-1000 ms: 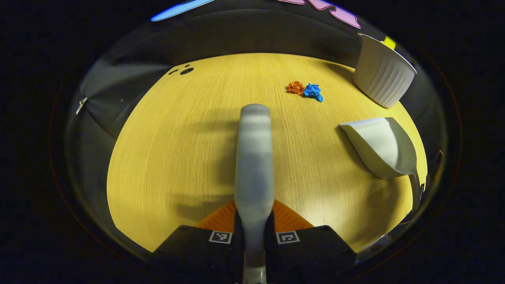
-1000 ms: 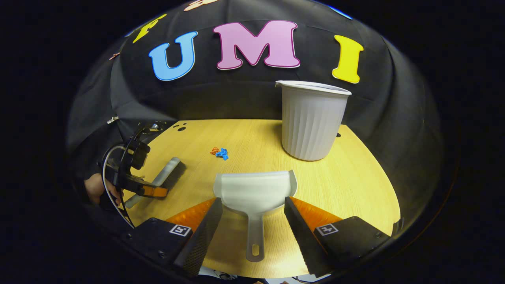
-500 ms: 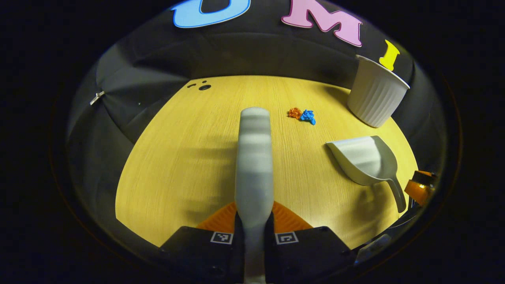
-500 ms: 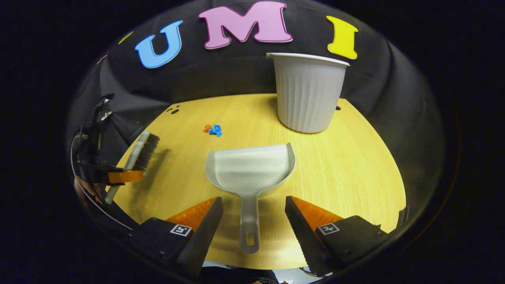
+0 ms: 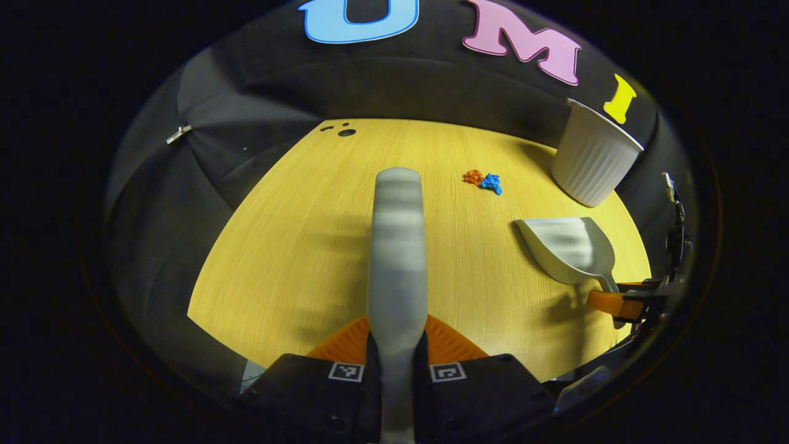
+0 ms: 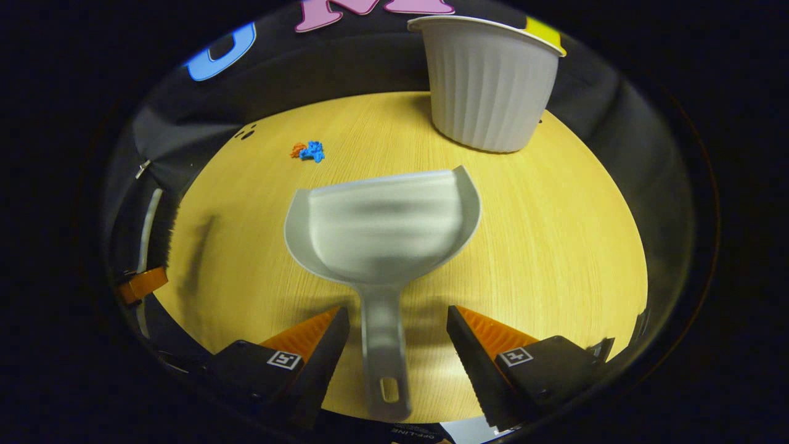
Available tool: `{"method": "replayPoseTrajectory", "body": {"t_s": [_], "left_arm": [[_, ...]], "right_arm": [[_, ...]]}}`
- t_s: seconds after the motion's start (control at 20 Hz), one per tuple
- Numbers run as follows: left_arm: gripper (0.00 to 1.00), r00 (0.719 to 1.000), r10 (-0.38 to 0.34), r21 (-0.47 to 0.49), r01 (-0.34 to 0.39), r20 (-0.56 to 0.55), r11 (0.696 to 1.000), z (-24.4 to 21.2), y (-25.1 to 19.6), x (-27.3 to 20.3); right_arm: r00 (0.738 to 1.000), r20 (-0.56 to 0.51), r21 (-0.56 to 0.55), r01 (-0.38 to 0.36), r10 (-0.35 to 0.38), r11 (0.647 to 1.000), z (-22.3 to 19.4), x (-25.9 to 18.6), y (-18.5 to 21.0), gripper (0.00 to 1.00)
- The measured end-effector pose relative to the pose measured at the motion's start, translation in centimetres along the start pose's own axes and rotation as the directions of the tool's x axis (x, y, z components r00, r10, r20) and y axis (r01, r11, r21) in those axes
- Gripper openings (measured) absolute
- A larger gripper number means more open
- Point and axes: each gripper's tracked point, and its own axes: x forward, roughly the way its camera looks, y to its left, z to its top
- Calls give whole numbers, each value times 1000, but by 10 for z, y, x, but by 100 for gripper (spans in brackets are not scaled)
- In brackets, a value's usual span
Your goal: Pick up the small broom and dustpan from the desktop, sweep the trash into the dustpan with the broom, and then empty the trash into the garbage bin.
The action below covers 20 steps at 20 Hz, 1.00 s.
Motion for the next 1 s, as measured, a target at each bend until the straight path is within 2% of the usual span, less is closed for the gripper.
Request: {"method": "replayPoseTrajectory", "body": {"t_s": [0.2, 0.3, 0.35, 0.4, 0.5, 0.55, 0.6, 0.8, 1.0], "left_arm": [[24, 1000, 19, 0, -19, -13, 1000, -2, -3, 1], [25, 1000, 21, 0, -21, -14, 1000, 1, -7, 3], [24, 1000, 24, 5, -24, -14, 1000, 1, -8, 5], [22, 999, 27, 10, -27, -18, 1000, 2, -10, 7], [24, 999, 27, 6, -27, -29, 1000, 3, -14, 13], [25, 999, 27, 1, -27, -33, 1000, 3, -15, 15], [25, 999, 29, 0, -29, -40, 1000, 3, -16, 20], [24, 998, 22, 13, -21, -62, 1000, 11, -20, 37], [23, 998, 6, 69, -2, -67, 998, 38, -22, 59]], "right_arm": [[998, -55, -28, 15, -16, 999, -7, 17, 1, 99], [999, -38, -38, 29, -31, 999, -2, 19, -1, 89], [999, -30, -58, 42, -44, 997, -1, 22, -4, 79], [999, -24, -69, 37, -39, 997, 3, 21, -3, 74], [998, -46, -71, 31, -34, 997, 4, 26, -2, 56], [998, -54, -79, 19, -23, 997, 6, 26, -3, 53], [998, -62, -84, -1, -5, 996, 6, 27, -1, 40], [994, -90, -117, -69, 59, 991, 5, 29, -2, 38], [987, -130, -132, -114, 96, 985, 6, 27, -1, 36]]}}
